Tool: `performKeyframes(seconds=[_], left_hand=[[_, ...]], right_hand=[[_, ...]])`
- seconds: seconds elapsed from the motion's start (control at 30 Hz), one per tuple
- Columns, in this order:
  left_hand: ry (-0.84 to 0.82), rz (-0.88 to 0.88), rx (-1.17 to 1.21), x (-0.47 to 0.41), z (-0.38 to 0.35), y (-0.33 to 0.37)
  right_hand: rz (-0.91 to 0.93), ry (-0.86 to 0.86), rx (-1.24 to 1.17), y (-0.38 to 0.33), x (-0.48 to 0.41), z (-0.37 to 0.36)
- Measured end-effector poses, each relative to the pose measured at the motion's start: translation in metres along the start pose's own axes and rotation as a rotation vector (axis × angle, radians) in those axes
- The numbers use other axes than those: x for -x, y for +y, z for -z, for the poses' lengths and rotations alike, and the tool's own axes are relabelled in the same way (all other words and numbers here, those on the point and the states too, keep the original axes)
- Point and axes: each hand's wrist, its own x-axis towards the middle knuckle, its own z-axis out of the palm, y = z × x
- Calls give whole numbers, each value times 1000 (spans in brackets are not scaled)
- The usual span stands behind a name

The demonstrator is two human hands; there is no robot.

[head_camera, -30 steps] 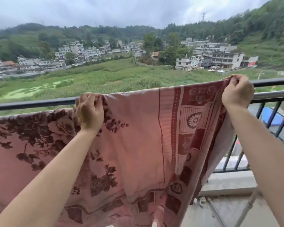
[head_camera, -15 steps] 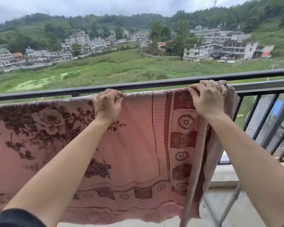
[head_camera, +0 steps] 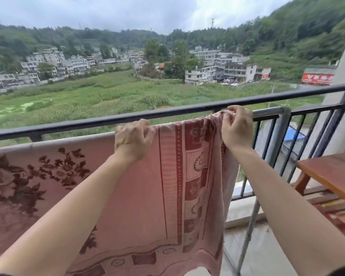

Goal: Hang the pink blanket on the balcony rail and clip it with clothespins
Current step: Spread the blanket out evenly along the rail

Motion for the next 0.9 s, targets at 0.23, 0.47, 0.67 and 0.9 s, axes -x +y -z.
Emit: performKeyframes(seconds=[0.23, 0.47, 0.67, 0.9], left_hand=[[-69, -283, 200, -35, -34, 67], [-68, -386, 122, -67, -69, 120], [37, -396, 90, -61, -74, 124], [7, -314, 96, -67, -74, 141]], right_hand=[[-107, -151, 126, 43, -10, 4], [-353, 166, 98, 62, -86, 54], [-466, 69, 168, 112, -84, 51], [-257, -175, 78, 123, -82, 41]])
